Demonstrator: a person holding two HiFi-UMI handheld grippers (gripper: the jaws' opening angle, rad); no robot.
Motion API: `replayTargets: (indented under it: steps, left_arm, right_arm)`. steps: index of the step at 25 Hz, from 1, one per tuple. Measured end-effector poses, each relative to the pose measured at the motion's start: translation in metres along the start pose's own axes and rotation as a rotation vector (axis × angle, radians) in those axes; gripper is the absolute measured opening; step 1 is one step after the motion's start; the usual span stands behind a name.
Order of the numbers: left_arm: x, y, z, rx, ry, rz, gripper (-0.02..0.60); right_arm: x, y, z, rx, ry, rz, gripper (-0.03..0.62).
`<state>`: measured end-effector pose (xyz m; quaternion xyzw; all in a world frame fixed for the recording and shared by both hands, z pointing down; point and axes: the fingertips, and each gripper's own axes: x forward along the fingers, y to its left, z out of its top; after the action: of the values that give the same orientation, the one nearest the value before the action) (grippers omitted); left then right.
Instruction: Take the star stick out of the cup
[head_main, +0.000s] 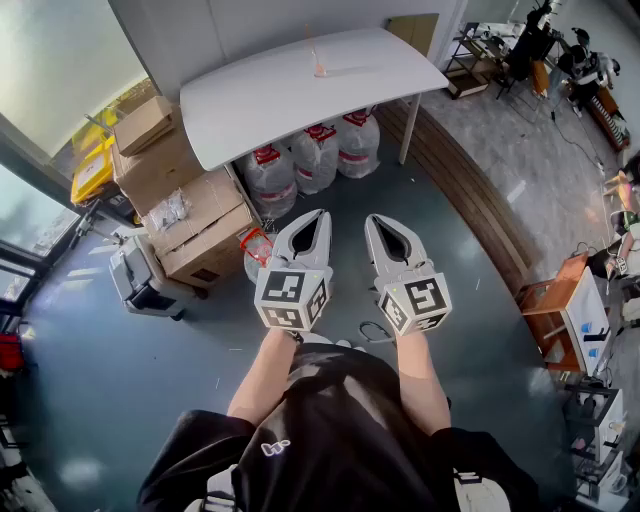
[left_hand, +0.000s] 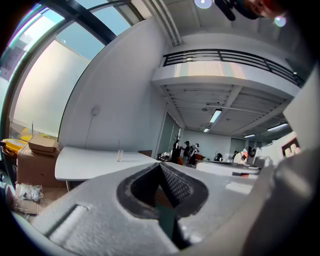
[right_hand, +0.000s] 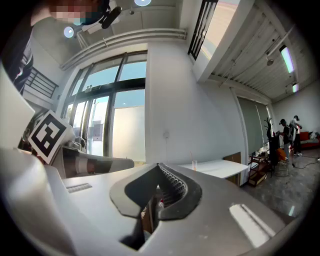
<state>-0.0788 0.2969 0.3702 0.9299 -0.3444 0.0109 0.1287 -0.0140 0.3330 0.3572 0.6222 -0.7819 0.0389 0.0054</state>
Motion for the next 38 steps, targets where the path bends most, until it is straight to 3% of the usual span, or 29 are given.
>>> replayTargets:
  steps: [22, 38]
  left_arm:
    - [-0.002, -0.055, -0.020, -0.012, -0.016, 0.026, 0.002]
    - [0.027, -0.046, -0.009, -0.018, -0.066, 0.027, 0.002]
  right_arm:
    - [-0.063, -0.039, -0.002, 0.009, -0.048, 0.002, 0.006]
    - [-0.049, -0.069, 0.008, -0.044, -0.073, 0.011, 0.006]
